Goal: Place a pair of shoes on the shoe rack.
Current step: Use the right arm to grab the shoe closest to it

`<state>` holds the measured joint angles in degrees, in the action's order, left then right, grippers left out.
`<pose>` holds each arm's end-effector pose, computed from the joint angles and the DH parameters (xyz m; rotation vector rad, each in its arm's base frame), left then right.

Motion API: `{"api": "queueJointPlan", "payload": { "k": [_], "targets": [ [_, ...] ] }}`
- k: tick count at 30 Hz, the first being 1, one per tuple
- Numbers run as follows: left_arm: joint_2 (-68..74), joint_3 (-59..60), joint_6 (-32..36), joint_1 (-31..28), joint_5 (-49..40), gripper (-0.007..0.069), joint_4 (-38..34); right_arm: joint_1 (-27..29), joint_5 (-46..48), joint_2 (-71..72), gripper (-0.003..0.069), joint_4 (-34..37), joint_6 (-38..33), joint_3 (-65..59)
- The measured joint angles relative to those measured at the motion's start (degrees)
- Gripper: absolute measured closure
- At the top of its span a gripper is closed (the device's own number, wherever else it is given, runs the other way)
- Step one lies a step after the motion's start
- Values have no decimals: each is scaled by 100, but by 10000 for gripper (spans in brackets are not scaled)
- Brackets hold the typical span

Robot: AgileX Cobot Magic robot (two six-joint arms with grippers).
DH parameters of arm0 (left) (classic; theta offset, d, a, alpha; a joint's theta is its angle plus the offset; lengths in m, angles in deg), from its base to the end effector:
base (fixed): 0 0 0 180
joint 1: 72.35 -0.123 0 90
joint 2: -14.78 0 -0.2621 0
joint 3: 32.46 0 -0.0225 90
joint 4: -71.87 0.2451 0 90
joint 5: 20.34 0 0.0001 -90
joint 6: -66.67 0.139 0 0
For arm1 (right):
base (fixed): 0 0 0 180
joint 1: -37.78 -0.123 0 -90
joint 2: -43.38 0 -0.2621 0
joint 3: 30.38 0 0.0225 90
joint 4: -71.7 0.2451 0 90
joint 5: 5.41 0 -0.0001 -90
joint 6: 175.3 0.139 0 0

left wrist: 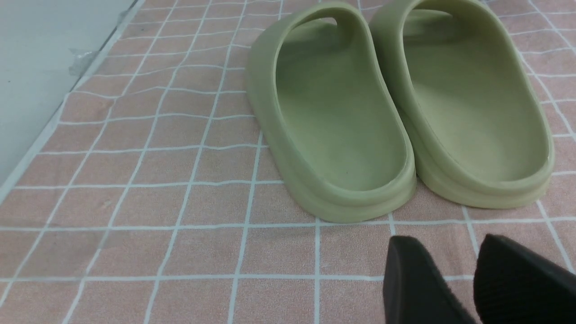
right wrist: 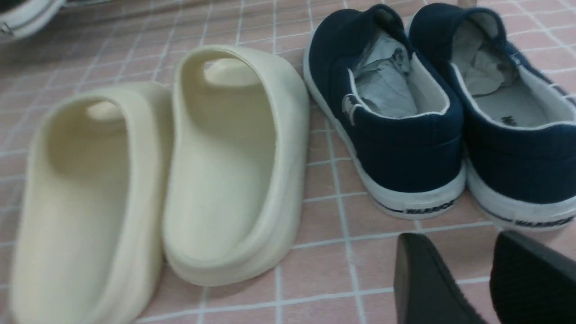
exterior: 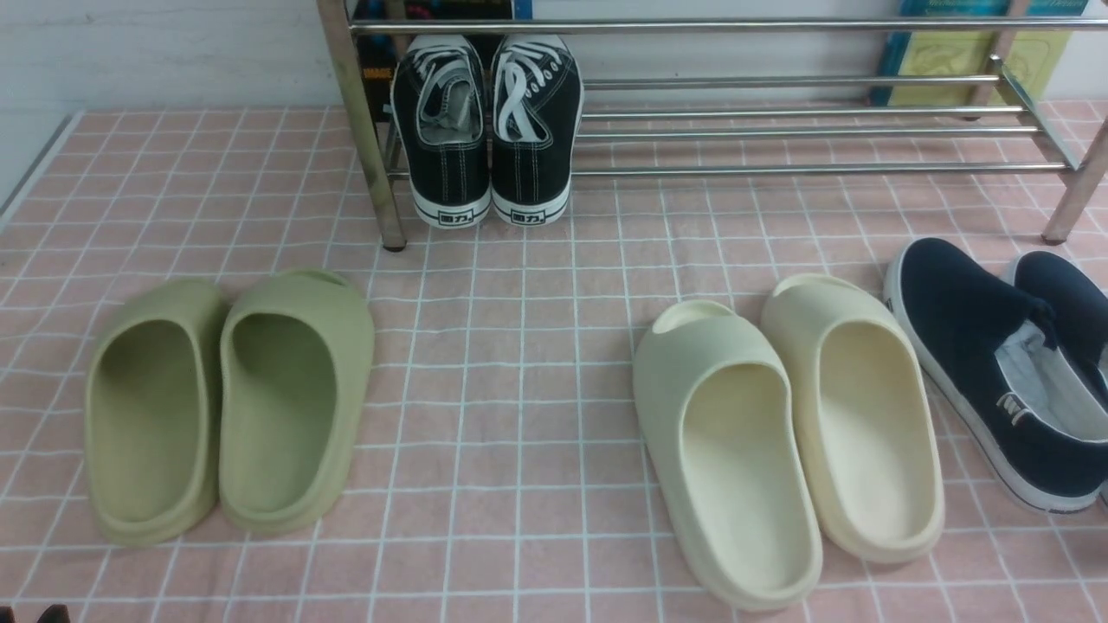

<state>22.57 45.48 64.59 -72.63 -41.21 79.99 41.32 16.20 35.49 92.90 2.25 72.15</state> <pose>0.1162 0.0076 0.1599 0.0499 1.8578 0.1170 0.1164 0.0114 0.1640 0.2434 1.8350 0.2917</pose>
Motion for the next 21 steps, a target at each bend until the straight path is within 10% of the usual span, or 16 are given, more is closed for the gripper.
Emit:
{"api": "queueJointPlan", "payload": {
  "k": [7, 14, 21],
  "targets": [
    [0, 0, 0, 0, 0, 384, 0, 0, 37, 0, 419, 1202, 40, -29],
    [0, 0, 0, 0, 0, 384, 0, 0, -20, 0, 419, 4088, 731, -41],
    [0, 0, 0, 0, 0, 384, 0, 0, -686, 0, 419, 4910, 570, -41]
  ]
}}
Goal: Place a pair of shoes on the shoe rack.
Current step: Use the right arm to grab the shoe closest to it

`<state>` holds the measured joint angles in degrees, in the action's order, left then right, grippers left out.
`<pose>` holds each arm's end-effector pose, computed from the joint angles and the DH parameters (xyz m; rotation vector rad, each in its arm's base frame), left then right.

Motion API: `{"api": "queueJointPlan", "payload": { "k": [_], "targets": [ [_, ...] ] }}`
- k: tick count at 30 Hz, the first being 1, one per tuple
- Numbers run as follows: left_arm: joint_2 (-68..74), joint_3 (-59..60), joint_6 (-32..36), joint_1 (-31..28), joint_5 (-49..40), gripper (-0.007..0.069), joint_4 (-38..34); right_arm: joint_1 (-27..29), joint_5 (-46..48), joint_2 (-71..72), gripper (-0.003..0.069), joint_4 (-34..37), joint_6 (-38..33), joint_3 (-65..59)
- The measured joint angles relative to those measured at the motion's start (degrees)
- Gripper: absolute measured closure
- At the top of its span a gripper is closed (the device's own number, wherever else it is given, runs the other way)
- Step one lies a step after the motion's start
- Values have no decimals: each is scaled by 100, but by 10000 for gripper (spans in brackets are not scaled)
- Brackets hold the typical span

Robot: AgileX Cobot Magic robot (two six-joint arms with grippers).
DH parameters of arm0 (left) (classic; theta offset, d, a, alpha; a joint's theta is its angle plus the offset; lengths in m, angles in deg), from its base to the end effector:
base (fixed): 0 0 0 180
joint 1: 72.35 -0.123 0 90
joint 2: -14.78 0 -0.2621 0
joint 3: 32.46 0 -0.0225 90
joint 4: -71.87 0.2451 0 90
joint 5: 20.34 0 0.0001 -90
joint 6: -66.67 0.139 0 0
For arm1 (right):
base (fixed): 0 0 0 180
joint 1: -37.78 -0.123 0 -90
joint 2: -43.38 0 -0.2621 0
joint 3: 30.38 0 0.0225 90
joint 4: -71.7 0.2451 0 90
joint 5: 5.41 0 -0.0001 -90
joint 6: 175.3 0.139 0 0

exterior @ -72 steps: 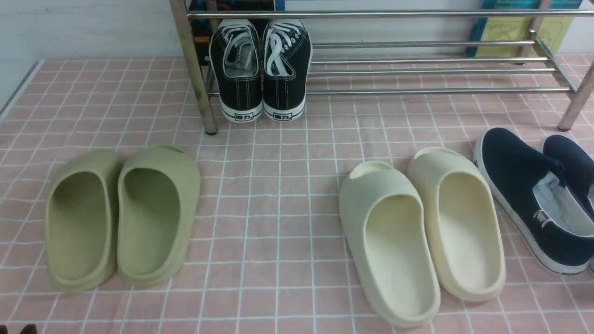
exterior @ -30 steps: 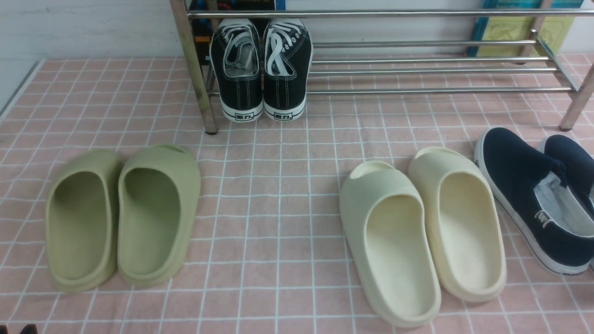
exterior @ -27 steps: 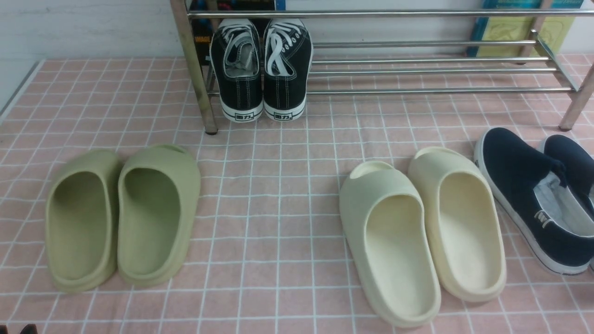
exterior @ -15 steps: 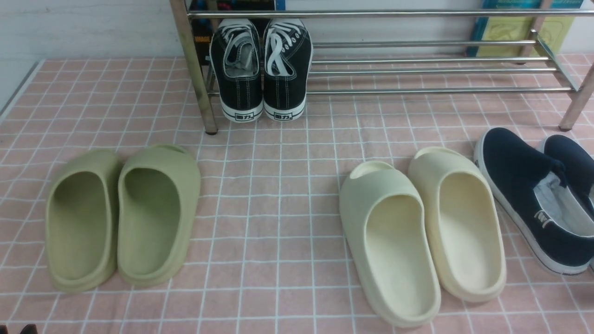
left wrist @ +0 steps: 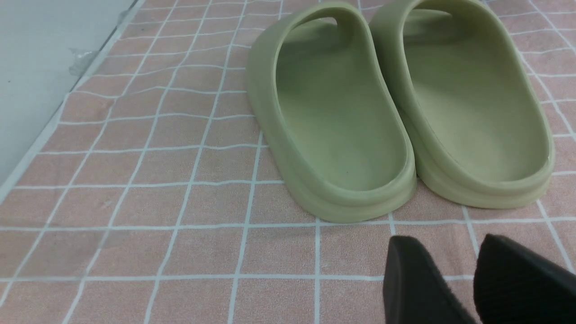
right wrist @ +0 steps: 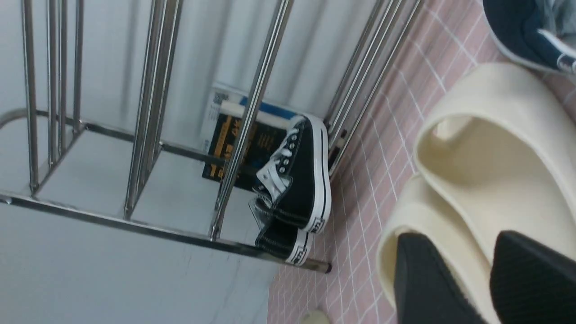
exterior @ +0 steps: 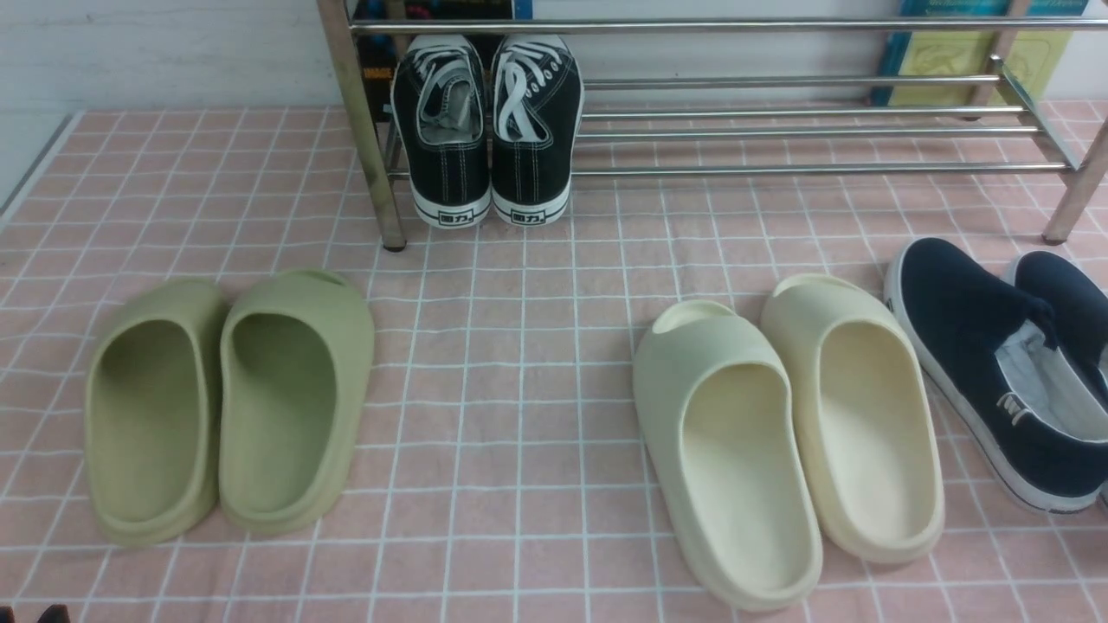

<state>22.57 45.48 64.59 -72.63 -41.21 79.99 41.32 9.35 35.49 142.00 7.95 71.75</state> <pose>0.1162 0.0076 0.1599 0.0499 1.8578 0.1170 0.1199 0.0261 0.1975 0.8879 1.4548 1.1187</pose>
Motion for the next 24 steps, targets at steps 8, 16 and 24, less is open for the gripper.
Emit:
{"api": "queueJointPlan", "payload": {
  "k": [8, 16, 24],
  "targets": [
    [0, 0, 0, 0, 0, 384, 0, 0, 243, -26, 456, -61, -1784, 274],
    [0, 0, 0, 0, -5, 384, 0, 0, 1849, -2223, 676, -2857, -2399, 2914],
    [0, 0, 0, 0, -5, 384, 0, -152, 4813, -5054, 673, -5472, -2224, 5506]
  ]
}}
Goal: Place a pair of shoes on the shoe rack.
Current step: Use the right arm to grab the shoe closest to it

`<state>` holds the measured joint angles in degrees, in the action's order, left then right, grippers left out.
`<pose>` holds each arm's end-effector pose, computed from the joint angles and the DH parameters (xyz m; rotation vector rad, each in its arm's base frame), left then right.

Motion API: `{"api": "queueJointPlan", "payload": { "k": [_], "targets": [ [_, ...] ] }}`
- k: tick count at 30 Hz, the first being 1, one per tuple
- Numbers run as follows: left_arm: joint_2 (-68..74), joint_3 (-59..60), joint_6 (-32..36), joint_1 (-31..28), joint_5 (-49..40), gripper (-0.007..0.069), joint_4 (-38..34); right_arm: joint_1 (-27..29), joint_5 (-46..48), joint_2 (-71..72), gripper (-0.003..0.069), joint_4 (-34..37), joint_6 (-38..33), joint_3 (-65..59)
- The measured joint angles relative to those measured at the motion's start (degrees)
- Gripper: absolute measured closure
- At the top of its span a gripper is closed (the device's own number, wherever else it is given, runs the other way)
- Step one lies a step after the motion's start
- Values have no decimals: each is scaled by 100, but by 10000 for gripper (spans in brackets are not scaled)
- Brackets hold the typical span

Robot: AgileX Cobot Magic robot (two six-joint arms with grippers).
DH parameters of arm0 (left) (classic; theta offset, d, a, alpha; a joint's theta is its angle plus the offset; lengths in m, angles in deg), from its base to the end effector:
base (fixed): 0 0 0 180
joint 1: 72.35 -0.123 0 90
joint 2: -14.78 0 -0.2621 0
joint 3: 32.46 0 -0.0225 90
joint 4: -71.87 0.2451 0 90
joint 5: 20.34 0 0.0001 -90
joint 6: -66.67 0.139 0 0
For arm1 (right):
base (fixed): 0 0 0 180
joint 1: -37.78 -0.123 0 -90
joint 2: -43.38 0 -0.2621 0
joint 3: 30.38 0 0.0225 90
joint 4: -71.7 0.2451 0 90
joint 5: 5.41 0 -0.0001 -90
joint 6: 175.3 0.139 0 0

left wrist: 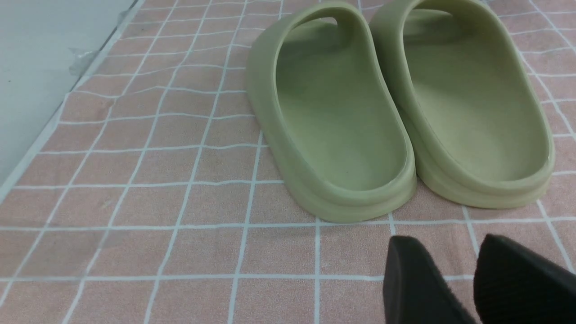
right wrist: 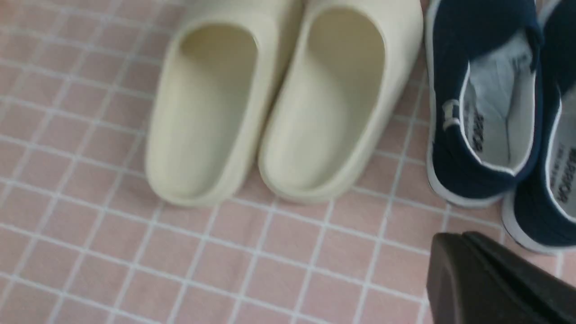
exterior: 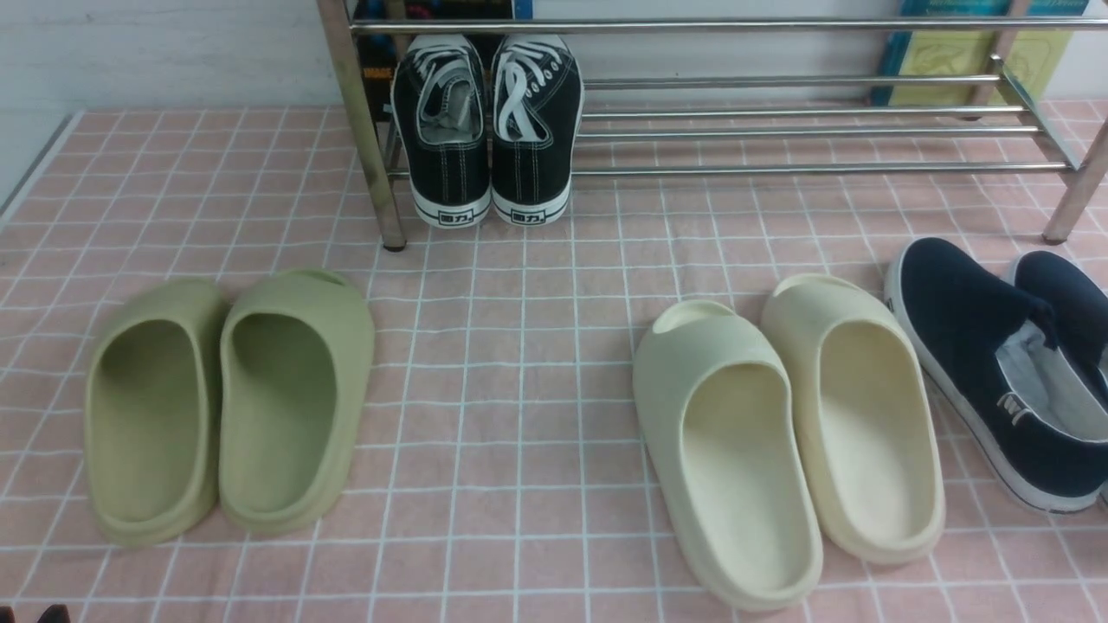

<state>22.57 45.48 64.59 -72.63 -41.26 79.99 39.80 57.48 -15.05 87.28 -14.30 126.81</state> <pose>0.1161 0.0076 0.1598 0.0498 1.8586 0.1170 0.1833 0.0268 0.2977 -0.3089 2.4535 0.1991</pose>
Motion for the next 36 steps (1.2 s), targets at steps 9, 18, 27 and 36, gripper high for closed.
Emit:
{"api": "queueJointPlan", "payload": {
  "k": [9, 18, 27, 36],
  "targets": [
    [0, 0, 0, 0, 0, 384, 0, -460, -318, -2132, 597, -1420, 953, 393],
    [0, 0, 0, 0, 0, 384, 0, -466, -1230, -3649, 247, -1492, 1032, 439],
    [0, 0, 0, 0, 0, 384, 0, -586, -1658, -4868, 419, -1633, 1032, 806],
    [0, 0, 0, 0, 0, 384, 0, -994, -580, -4826, 635, -1809, 1060, 1632]
  ]
}}
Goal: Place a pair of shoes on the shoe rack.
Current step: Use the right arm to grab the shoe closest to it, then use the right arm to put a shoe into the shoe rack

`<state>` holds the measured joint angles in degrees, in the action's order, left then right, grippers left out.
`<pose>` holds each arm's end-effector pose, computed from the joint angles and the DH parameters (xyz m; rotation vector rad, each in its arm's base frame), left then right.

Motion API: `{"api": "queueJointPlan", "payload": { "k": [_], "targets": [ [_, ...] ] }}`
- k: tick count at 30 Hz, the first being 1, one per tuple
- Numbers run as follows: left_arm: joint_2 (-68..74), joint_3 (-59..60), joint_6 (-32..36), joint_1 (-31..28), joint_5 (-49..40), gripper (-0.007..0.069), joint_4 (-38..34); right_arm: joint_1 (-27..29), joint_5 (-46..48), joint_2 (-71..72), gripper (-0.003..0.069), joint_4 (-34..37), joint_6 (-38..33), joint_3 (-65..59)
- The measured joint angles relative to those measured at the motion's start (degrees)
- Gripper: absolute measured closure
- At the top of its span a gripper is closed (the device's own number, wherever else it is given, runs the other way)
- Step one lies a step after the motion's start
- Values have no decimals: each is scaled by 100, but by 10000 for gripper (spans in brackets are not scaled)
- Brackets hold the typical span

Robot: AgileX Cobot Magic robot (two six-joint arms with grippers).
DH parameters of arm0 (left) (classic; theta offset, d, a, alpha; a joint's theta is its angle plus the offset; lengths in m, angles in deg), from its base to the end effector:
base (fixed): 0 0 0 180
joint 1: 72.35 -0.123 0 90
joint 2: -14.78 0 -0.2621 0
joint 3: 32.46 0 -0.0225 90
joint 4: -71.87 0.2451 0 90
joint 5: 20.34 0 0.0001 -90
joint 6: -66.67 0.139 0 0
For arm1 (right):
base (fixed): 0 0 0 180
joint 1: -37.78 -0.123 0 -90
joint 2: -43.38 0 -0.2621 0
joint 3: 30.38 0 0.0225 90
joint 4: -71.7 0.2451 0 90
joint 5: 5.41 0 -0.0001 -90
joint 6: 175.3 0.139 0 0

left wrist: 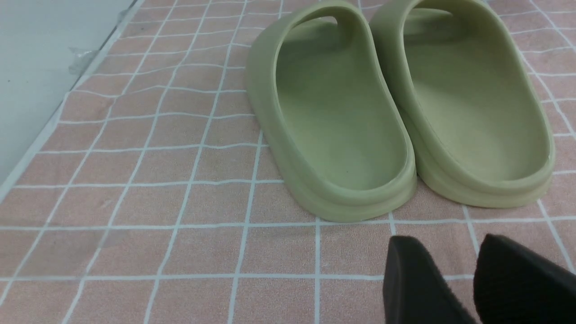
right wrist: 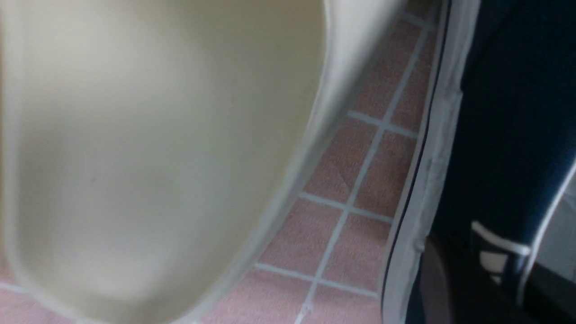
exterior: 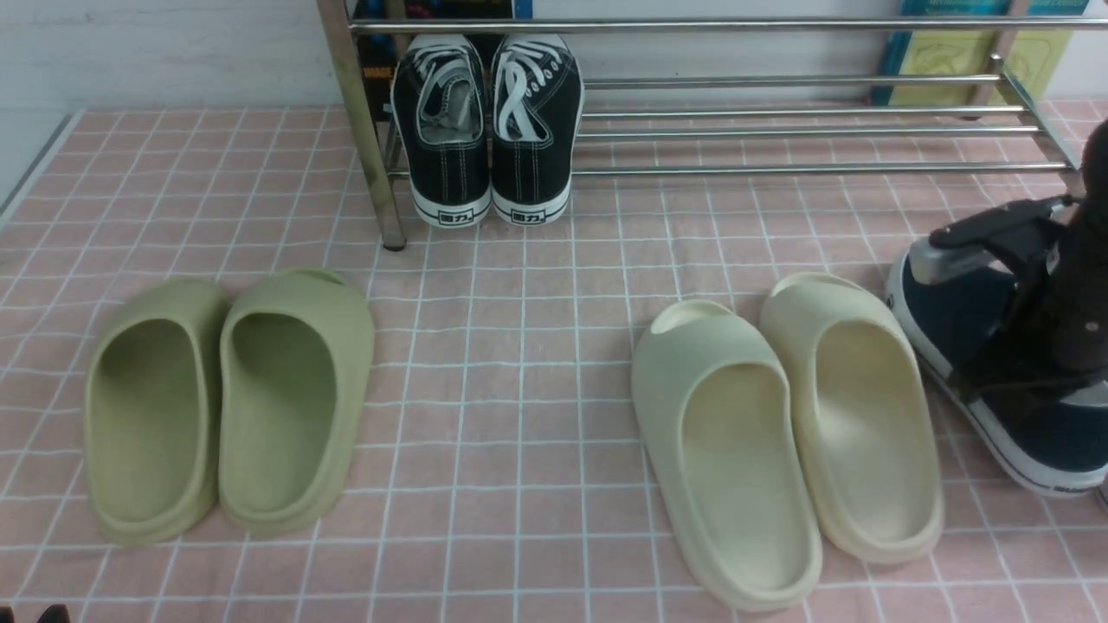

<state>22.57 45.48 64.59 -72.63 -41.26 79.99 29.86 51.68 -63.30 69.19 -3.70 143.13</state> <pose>0.1161 0.0076 0.1598 0.0498 1.8586 0.1170 0.3304 0.0408 0.1614 -0.4521 2.9366 -0.0587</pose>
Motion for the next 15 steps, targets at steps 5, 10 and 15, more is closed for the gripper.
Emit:
{"api": "queueJointPlan", "payload": {
  "k": [5, 10, 15],
  "targets": [
    [0, 0, 0, 0, 0, 384, 0, -226, 677, 62, 635, 0, 13, 1045],
    [0, 0, 0, 0, 0, 384, 0, -253, 837, -49, 635, 0, 2, 1979],
    [0, 0, 0, 0, 0, 384, 0, -253, 997, -587, 635, -54, -45, 2883]
  ]
}}
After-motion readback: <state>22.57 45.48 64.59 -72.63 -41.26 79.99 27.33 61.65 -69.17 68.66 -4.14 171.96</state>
